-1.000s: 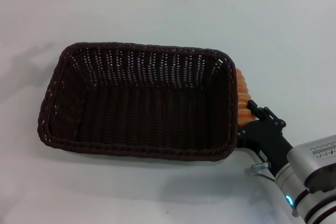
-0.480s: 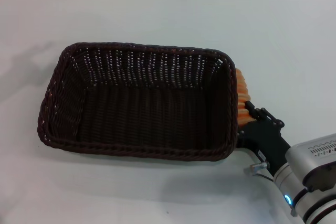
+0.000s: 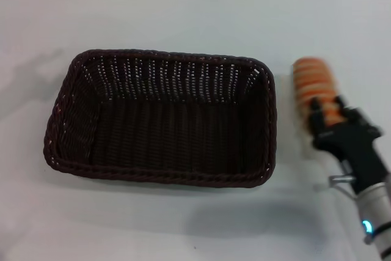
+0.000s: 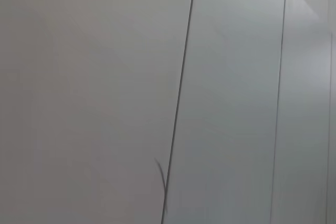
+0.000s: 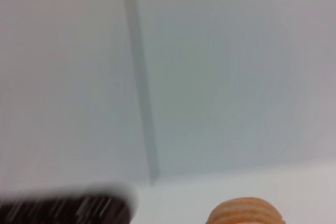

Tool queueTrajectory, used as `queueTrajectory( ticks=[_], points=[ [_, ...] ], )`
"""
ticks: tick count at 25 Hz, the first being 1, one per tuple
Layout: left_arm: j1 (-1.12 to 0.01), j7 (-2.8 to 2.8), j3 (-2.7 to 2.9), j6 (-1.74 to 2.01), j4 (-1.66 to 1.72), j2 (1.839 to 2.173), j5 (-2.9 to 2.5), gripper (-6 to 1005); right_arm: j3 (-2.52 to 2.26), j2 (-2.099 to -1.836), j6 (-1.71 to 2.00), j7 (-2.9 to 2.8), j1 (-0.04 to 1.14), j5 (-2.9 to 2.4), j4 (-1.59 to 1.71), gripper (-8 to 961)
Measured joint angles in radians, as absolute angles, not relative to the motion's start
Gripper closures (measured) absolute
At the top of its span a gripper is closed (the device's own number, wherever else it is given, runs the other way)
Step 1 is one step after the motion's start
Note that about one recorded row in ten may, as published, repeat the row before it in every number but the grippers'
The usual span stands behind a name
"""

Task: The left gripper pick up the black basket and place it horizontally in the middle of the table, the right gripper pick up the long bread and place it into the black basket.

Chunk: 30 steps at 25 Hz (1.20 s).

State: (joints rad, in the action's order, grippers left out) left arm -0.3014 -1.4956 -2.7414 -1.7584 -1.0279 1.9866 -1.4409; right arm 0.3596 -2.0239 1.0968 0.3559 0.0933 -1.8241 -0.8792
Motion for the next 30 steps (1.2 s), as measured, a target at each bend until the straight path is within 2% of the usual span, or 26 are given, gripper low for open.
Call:
queueTrajectory(
  ticks=[3,4,7,11,14,18,19,24,30],
  points=[
    [-0.299,-1.495,-2.741,-1.758,-1.028,1.986,-1.438,534,0.337,-2.045,1.319,0.356,0.058,-1.879,-0.846,533],
    [-0.299,-1.494,-2.741,-1.758,-1.028,1.986,-1.438,534,0.312,-2.063,1.454,0.356,0.043,-1.941,-0.813,540],
    [-0.299,-1.494,-2.741,-1.758,-1.028,1.985,-1.438,534,0.281,-2.073,1.546,0.356,0.041,-2.009,-0.790,562],
    [-0.299,-1.494,-2.741,-1.758,-1.028,1.985,-1.436,534,0.208,-2.072,1.597,0.344,0.082,-2.131,-0.785,600],
    [-0.299,-1.494,-2.741,-1.758,-1.027,1.985,-1.431,534,0.155,-2.068,1.492,0.313,0.168,-2.177,-0.775,625],
    [-0.299,-1.494,-2.741,-1.758,-1.026,1.984,-1.431,534,0.136,-2.060,1.414,0.275,0.217,-2.182,-0.779,655],
    [-0.298,-1.494,-2.741,-1.758,-1.026,1.985,-1.431,534,0.127,-2.052,1.384,0.247,0.238,-2.191,-0.781,639],
    [-0.294,-1.494,-2.744,-1.758,-1.019,1.986,-1.429,534,0.131,-2.043,1.392,0.225,0.241,-2.196,-0.779,552],
    [-0.294,-1.494,-2.754,-1.753,-1.016,1.990,-1.428,534,0.140,-2.042,1.403,0.223,0.237,-2.189,-0.765,447]
  ],
)
